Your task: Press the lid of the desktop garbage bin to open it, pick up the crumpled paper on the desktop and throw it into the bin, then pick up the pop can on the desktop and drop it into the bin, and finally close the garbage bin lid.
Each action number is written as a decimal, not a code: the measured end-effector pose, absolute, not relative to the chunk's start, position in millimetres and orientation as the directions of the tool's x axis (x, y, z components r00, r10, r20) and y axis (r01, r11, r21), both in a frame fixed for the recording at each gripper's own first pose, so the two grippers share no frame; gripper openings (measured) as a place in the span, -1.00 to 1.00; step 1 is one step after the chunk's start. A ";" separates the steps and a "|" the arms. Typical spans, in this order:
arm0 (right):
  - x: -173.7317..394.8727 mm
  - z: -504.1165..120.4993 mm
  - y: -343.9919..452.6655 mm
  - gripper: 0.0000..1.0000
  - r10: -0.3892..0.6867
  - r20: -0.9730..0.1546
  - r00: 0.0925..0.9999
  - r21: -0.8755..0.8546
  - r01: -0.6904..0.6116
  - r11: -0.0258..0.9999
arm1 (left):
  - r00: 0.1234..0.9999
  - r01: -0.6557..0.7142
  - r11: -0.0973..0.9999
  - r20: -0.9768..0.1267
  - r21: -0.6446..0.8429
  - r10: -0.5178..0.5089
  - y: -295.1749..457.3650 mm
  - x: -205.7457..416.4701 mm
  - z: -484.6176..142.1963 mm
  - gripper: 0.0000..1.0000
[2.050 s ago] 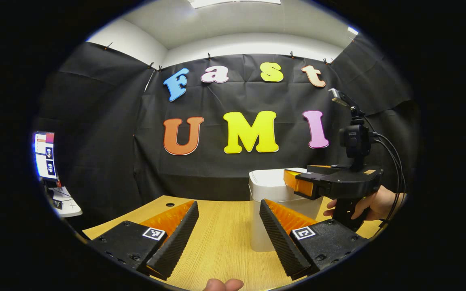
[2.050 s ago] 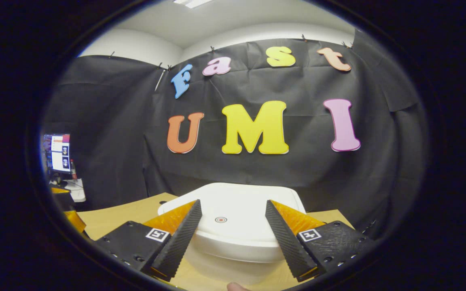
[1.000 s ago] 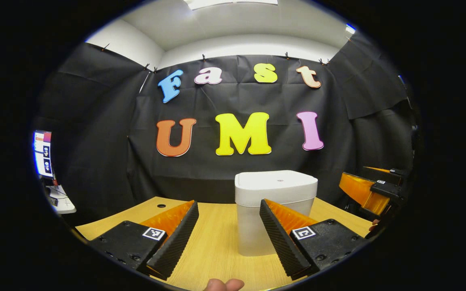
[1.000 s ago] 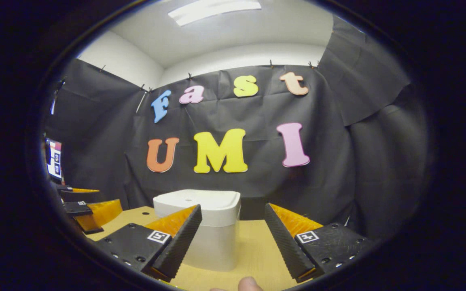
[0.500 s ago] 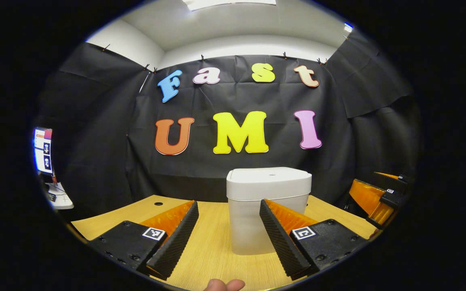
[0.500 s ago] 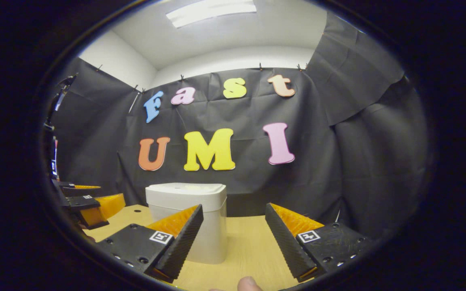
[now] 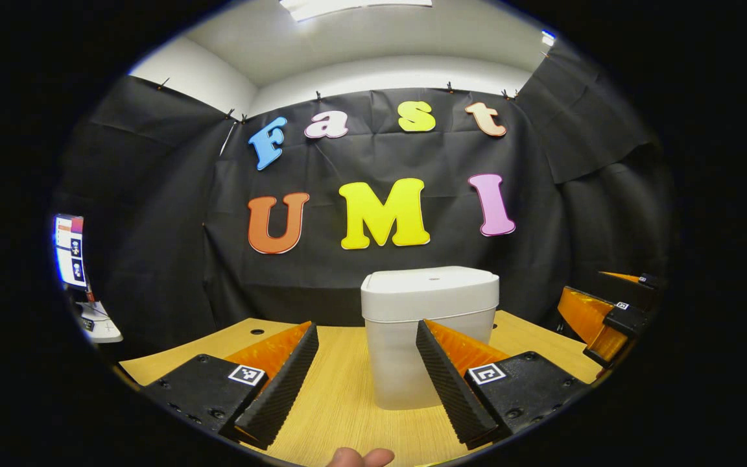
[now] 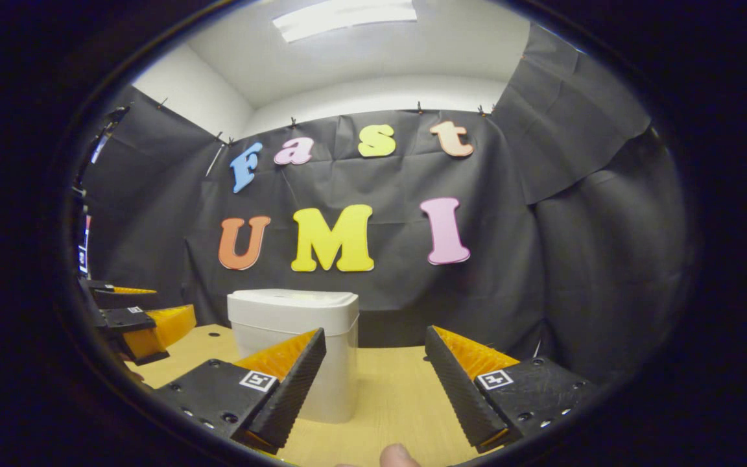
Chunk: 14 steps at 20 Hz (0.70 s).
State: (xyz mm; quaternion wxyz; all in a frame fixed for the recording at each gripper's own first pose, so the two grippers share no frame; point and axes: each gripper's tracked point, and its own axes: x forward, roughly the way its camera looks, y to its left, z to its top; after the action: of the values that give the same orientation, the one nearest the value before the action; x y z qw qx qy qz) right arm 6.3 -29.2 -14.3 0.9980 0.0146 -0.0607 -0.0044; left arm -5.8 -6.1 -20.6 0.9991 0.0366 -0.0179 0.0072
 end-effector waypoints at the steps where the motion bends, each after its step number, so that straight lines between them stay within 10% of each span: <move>1: 6.3 -14.6 -30.2 0.92 -0.015 0.119 0.993 0.024 0.012 1.000 | 0.999 -0.015 0.997 0.037 0.073 0.012 -6.4 -6.5 -20.5 0.95; 14: 5.8 -10.8 -30.6 0.86 -0.027 0.123 0.992 -0.009 0.029 1.000 | 0.999 -0.001 0.997 0.049 0.071 -0.003 -14.8 -6.1 -15.8 0.95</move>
State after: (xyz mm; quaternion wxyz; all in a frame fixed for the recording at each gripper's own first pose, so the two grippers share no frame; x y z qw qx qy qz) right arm 5.8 -30.6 -10.8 0.9980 -0.0053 -0.0613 -0.0141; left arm -6.1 -14.8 -15.8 0.9991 0.0355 -0.0246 -0.0005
